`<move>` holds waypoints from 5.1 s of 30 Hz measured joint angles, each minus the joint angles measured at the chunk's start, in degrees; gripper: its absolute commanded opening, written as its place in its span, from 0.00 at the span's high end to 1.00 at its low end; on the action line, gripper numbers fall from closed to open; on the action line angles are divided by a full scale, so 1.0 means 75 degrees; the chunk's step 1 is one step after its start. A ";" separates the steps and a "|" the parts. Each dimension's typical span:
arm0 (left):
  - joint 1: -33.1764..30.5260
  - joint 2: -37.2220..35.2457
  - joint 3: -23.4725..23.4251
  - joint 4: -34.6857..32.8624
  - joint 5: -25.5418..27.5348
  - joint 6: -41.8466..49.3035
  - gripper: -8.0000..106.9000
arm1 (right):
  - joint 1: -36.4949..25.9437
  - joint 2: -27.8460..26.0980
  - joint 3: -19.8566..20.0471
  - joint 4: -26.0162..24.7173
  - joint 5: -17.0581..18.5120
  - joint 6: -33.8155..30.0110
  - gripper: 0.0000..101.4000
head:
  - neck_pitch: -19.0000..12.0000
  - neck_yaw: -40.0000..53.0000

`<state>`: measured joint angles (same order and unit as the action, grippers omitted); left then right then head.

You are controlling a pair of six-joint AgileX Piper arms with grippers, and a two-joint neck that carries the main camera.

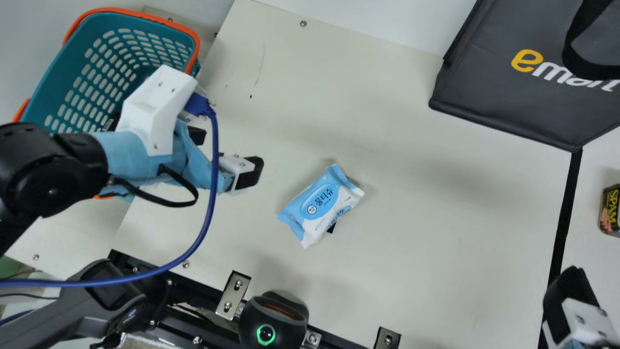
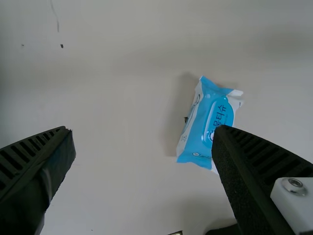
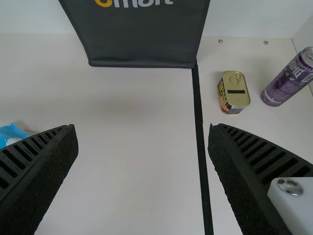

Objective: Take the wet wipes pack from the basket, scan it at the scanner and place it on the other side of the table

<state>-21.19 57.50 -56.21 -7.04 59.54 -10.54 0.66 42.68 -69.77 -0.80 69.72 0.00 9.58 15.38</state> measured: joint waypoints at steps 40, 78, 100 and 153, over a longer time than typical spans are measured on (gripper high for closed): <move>0.0025 0.0019 -0.0013 -0.0012 0.0014 0.0024 0.15 | 0.0000 0.0000 0.0000 0.0000 0.0000 0.0000 0.06 | 0.0000 -0.2262; -0.3063 0.2922 -0.1280 0.0800 -0.0410 -0.1053 1.00 | 0.0000 0.0000 0.0000 0.0000 0.0000 0.0000 0.06 | 0.0000 -0.2273; -0.3362 0.4770 -0.2074 0.0812 -0.0010 -0.0745 1.00 | 0.0000 0.0000 0.0000 0.0000 0.0000 0.0000 0.06 | 0.0000 -0.2273; -0.3792 0.4895 -0.2057 0.1183 0.0025 -0.0776 0.53 | 0.0000 0.0000 0.0000 0.0000 0.0000 0.0000 0.06 | 0.0000 -0.2273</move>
<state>-49.62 94.21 -71.64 1.83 59.73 -16.36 0.66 42.68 -69.77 -0.80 69.72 0.00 9.58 -1.67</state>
